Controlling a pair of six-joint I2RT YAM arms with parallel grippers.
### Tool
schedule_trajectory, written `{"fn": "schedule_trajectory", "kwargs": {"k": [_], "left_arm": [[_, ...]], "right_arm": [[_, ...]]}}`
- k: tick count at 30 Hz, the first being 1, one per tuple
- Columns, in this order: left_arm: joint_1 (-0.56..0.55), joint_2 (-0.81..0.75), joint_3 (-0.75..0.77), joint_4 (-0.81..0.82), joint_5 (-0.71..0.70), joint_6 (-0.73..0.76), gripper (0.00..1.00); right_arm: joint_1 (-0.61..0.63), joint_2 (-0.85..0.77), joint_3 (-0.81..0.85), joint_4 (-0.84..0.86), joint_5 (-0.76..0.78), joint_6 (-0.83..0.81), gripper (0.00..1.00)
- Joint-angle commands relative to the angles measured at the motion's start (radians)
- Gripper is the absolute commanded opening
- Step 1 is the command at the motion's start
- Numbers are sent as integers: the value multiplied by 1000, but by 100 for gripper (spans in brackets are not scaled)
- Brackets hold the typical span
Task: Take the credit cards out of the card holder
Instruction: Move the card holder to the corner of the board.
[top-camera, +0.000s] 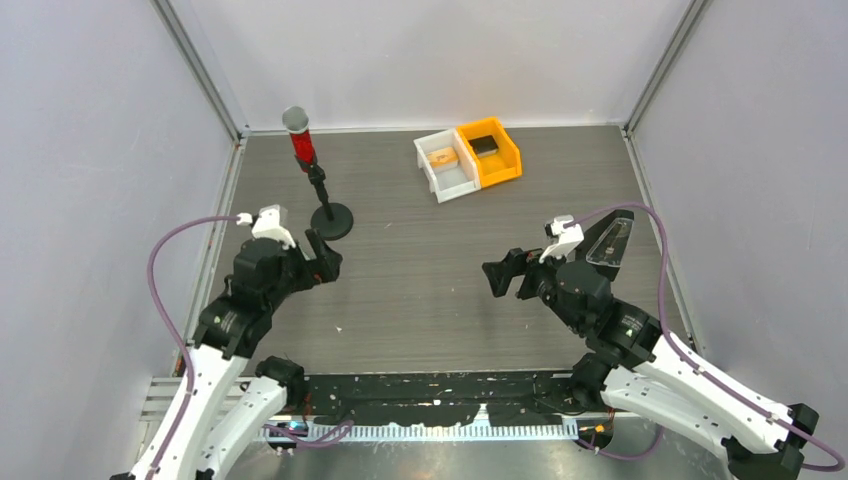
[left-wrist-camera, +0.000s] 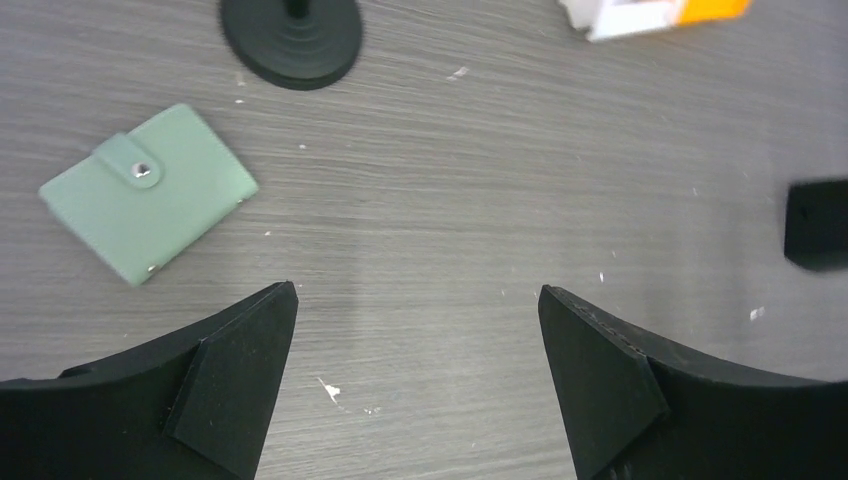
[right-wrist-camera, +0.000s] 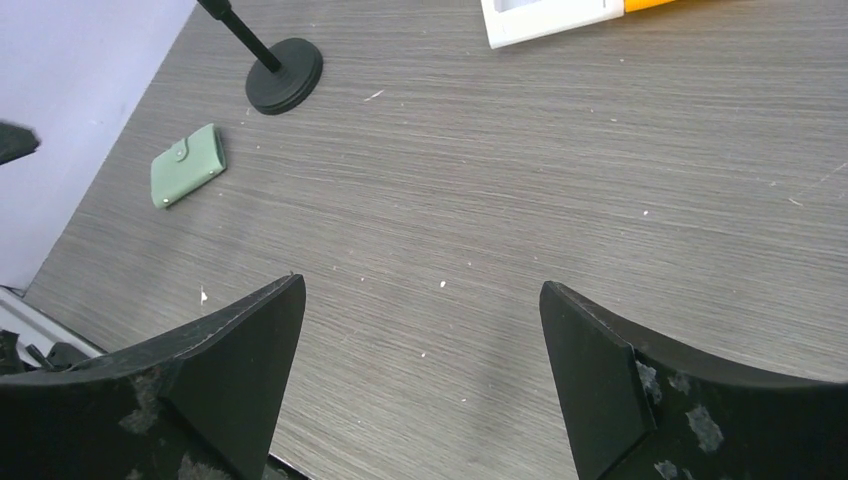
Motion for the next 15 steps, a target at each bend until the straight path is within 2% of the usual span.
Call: {"fn": "schedule_trajectory", "kwargs": {"k": [1,3,6,7,10,15], "left_arm": [[127,94,87,-18,-60,-107,94],[232,116,81,3,-21,-166,94],[359,126,31,48,-64,-296,90],[397,125,3,79,-82,-330,86],[468,134,-72,123,-168,-482,64],[550,238,-110,140,-180,-536,65]], "right_arm": [[2,-54,-9,77,-24,-35,95],[2,-83,-16,87,-43,-41,96],[2,-128,-25,94,-58,-45,97],[2,-136,-32,101,-61,-44,97],[1,-163,-44,111,-99,-33,98],[1,-195,-70,112,-138,-10,99]]}}
